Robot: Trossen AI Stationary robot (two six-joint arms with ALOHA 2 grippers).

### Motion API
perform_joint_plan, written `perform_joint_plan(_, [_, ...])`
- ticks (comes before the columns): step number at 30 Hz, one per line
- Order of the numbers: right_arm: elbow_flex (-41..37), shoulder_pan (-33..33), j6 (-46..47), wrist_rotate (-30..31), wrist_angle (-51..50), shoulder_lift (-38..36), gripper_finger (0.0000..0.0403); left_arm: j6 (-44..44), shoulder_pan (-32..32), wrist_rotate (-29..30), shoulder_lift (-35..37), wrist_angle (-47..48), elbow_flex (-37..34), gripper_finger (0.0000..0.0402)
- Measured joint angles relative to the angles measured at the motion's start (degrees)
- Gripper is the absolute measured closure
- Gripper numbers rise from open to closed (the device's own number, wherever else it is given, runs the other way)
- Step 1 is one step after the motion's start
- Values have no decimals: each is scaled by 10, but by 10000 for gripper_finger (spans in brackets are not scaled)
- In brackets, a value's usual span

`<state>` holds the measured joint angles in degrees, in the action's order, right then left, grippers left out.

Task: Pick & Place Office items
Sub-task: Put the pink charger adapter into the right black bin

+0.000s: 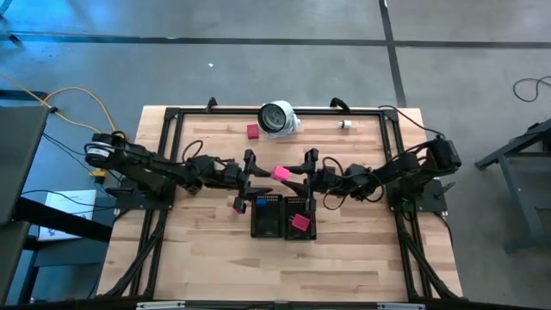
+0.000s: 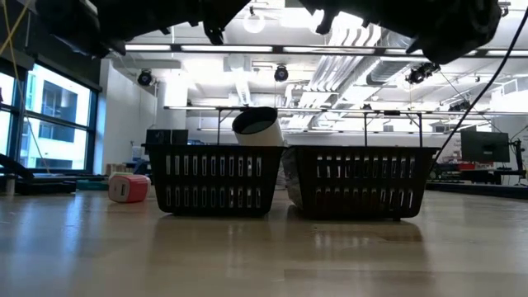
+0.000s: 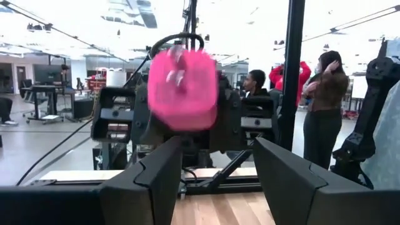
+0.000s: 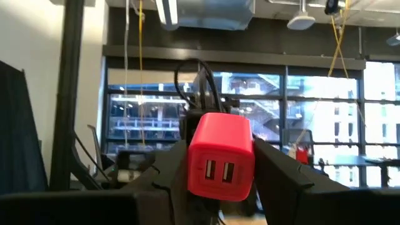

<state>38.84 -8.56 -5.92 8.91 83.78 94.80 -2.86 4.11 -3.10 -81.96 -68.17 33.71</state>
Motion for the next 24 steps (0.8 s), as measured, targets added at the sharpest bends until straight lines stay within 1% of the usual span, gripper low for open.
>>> perform_joint_plan(4, [15,0,0,-16,-16,1,268,-18,-10,-3,-24,-43,0,211])
perform_joint_plan(8, [19,0,1,-18,-30,1,268,-20,-16,-11,-42,-89,0,211])
perform_joint_plan(24, [19,0,3,-16,-38,1,268,-19,-16,-26,-42,-118,1,211])
